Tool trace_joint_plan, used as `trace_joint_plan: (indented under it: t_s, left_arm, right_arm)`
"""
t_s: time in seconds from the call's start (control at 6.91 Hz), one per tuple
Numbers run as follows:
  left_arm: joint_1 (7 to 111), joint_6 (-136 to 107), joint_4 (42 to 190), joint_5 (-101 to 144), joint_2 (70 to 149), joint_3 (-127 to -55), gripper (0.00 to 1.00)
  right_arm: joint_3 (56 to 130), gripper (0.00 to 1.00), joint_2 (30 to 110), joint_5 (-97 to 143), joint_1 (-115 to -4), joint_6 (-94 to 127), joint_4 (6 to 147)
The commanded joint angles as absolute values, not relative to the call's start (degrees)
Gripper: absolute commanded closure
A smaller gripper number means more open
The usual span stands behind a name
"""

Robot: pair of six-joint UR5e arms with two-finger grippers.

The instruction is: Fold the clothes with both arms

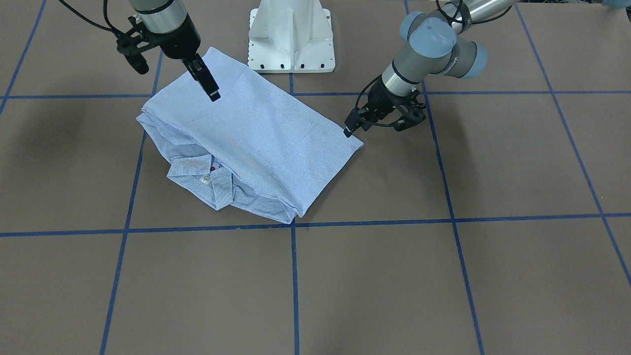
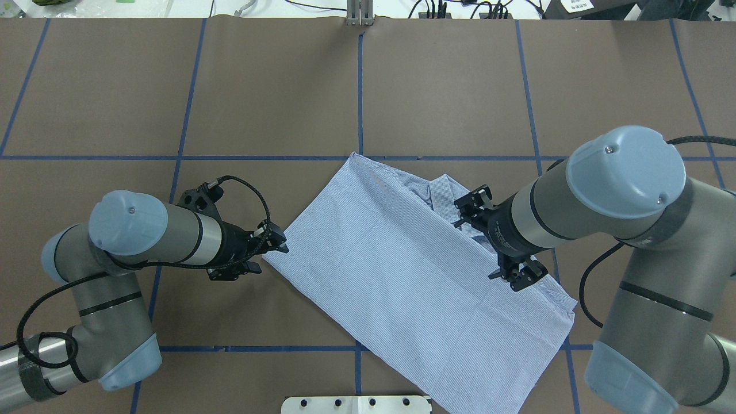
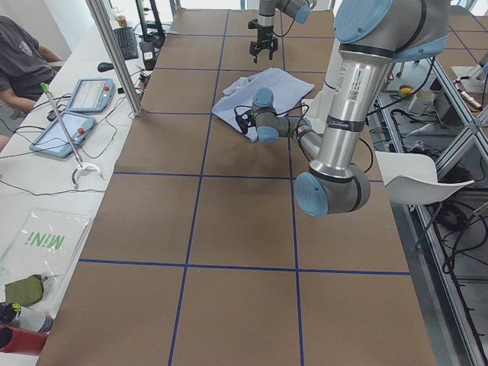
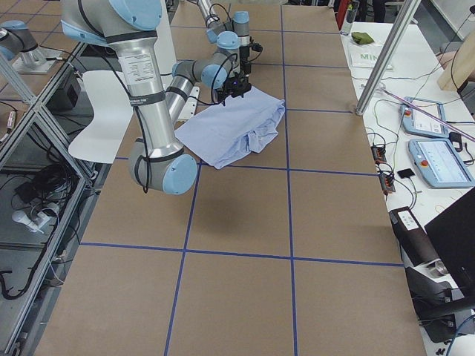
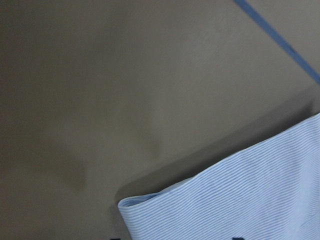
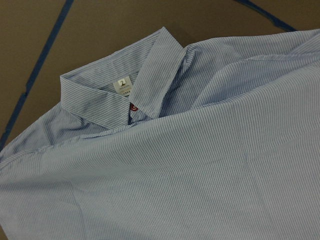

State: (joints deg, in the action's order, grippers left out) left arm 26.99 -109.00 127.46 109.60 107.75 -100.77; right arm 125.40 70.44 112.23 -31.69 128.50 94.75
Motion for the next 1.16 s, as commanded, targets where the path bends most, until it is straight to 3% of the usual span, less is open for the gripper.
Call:
trace_joint_plan:
  t_s: [0.0, 0.58, 0.72, 0.87, 1.01]
  left_arm:
    - [26.2, -109.3, 127.4, 108.0, 108.1, -99.7, 0.35]
    - [25.6, -109.2, 127.4, 107.9, 110.6, -96.8, 0.44]
    - [25.6, -109.2, 127.4, 107.9, 110.6, -96.9, 0.55]
    - [25.6, -109.2, 127.4, 107.9, 110.1, -96.9, 0.93]
    - [25.9, -108.6, 127.3, 107.4, 110.0, -96.9, 1.00]
  right_arm:
    - [122.9, 0.00, 70.0, 112.1, -32.3, 128.3, 94.4]
    - [122.5, 0.00, 70.0, 112.2, -32.3, 127.8, 94.4]
    - [122.1, 0.00, 70.0, 112.1, -32.3, 127.8, 94.4]
    - [121.8, 0.00, 70.0, 112.0, -32.3, 127.9, 94.4]
    - [121.9, 0.00, 70.0, 112.0, -32.3, 127.9, 94.4]
